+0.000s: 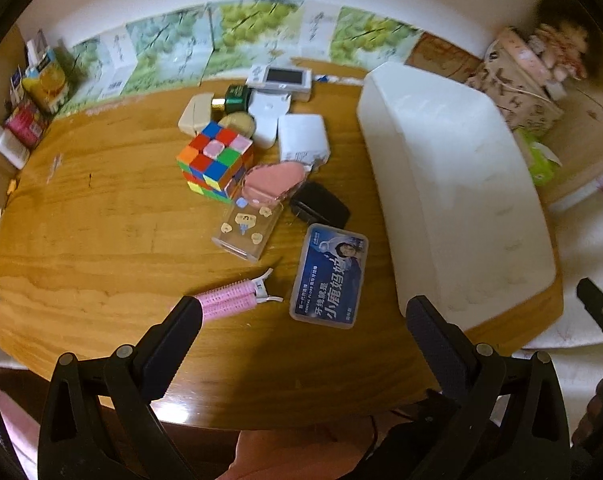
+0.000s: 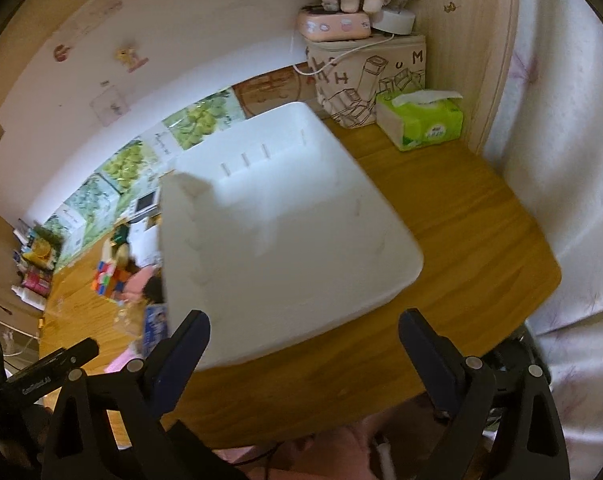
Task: Organize rigid objects
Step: 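Grasp the white tray rim with the right gripper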
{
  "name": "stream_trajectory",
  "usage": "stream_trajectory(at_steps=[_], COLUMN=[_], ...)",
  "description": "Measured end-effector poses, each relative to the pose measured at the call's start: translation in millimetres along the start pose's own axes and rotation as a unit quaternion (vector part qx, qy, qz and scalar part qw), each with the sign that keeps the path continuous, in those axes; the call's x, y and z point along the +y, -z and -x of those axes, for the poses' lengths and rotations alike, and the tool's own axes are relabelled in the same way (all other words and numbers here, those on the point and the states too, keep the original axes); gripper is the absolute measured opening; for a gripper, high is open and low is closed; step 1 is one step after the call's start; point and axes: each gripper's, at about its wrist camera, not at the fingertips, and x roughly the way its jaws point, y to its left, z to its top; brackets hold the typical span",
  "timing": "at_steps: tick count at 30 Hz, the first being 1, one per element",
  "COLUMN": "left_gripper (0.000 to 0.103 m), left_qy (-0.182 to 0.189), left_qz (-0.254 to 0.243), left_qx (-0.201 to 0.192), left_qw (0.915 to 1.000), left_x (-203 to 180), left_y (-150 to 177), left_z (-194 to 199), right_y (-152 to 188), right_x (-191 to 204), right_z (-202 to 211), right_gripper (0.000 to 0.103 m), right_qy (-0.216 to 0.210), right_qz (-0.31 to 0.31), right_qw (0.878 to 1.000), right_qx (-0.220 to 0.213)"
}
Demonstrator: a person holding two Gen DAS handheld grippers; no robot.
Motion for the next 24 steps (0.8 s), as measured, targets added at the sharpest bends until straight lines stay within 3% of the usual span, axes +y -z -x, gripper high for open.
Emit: stream_trajectory(at_steps=[12, 14, 24], left_gripper=[0.101, 0.101, 0.101], left_qy=[-0.019, -0.02, -0.014], left_qz=[0.027, 0.023, 0.019], left_qx=[0.054, 0.061, 0.101], left_qw=[0.998, 0.9977, 0.9947], left_x=[-11, -11, -11], left_y=[-11, -11, 0], left_z=[-45, -53, -88], right_y=[-74, -83, -98], right_x=[-49, -56, -70], right_z=[-58, -70, -119], right_gripper=[0.096, 0.088, 0.07], right_qy=[-0.013, -0.025, -0.034], right_qz=[0.028, 0.026, 0.035], right_qw=[0.999, 0.998, 0.989], right_qx=[0.04, 0.057, 0.136])
